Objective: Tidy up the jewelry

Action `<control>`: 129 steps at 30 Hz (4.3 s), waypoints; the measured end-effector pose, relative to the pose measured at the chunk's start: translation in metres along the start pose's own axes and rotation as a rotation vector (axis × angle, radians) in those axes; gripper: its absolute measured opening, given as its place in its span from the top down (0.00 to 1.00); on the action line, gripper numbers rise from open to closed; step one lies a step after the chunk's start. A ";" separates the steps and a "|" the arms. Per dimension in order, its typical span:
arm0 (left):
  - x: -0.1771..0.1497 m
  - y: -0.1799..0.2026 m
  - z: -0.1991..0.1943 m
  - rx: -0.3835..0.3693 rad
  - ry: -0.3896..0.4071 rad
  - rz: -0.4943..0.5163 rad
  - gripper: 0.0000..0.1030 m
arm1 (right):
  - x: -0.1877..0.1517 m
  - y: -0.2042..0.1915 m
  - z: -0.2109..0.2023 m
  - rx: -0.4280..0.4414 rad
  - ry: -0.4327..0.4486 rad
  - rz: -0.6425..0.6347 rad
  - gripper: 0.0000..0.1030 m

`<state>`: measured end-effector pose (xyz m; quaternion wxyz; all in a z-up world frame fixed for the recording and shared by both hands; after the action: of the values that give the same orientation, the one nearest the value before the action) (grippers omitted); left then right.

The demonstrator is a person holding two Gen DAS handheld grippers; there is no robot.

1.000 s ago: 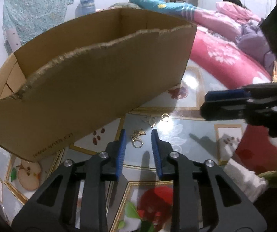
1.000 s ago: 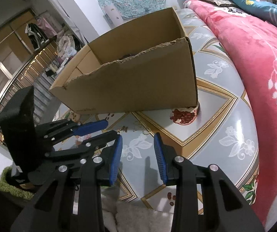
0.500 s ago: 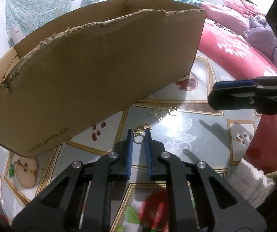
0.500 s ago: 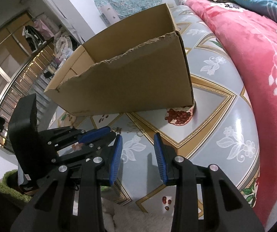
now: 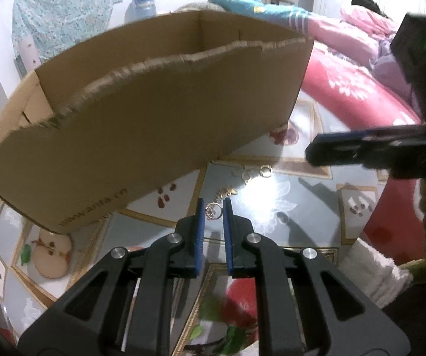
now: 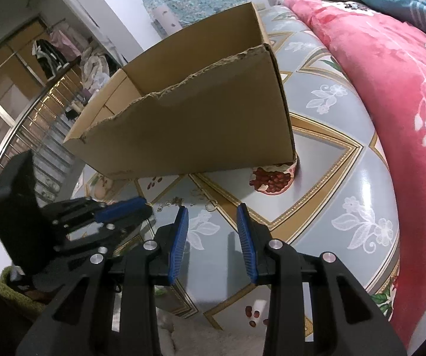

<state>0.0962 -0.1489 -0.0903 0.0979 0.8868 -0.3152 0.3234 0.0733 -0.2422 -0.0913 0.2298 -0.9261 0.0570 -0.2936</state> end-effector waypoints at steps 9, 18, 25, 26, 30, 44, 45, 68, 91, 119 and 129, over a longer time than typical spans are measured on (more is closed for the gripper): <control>0.012 -0.008 -0.023 -0.004 0.061 -0.030 0.90 | -0.001 -0.017 0.008 -0.005 -0.004 -0.067 0.67; 0.001 -0.033 -0.021 0.023 0.045 -0.111 0.90 | -0.013 -0.069 0.043 0.033 -0.045 -0.235 0.72; -0.001 -0.039 -0.019 0.014 0.047 -0.119 0.89 | -0.021 -0.081 0.067 -0.027 -0.058 -0.340 0.74; -0.001 -0.039 -0.018 0.012 0.047 -0.117 0.89 | -0.023 -0.081 0.069 -0.043 -0.057 -0.354 0.75; -0.002 -0.042 -0.017 0.007 0.046 -0.120 0.89 | -0.020 -0.081 0.075 -0.100 -0.047 -0.402 0.77; -0.006 -0.048 -0.011 -0.007 0.037 -0.140 0.89 | -0.019 -0.077 0.075 -0.144 -0.064 -0.442 0.95; -0.006 -0.048 -0.011 -0.007 0.037 -0.141 0.89 | -0.020 -0.077 0.075 -0.140 -0.066 -0.439 0.96; 0.006 -0.033 -0.050 0.002 0.130 -0.116 0.89 | 0.017 -0.084 -0.014 -0.027 0.107 -0.341 0.97; 0.133 -0.090 -0.017 -0.032 0.127 -0.150 0.89 | 0.169 -0.086 0.017 0.008 0.184 -0.185 0.96; 0.104 -0.073 -0.079 0.005 0.215 -0.199 0.46 | 0.136 -0.100 -0.054 0.005 0.294 -0.203 0.31; 0.070 -0.068 -0.112 0.023 0.245 -0.229 0.41 | 0.087 -0.106 -0.088 -0.112 0.308 -0.294 0.13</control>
<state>0.1226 -0.0887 0.0430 0.1618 0.8721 -0.1940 0.4191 0.0910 -0.2037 0.0657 0.1213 -0.8801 -0.0280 -0.4582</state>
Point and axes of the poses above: each gripper's, at about its wrist camera, not at the fingertips, and z roughly the way its jaws point, y to its right, x to its top, the point moved 10 cm from there along z, roughly the way its jaws point, and after that the axes turned 3 degrees about z, right-handed, at the moved point
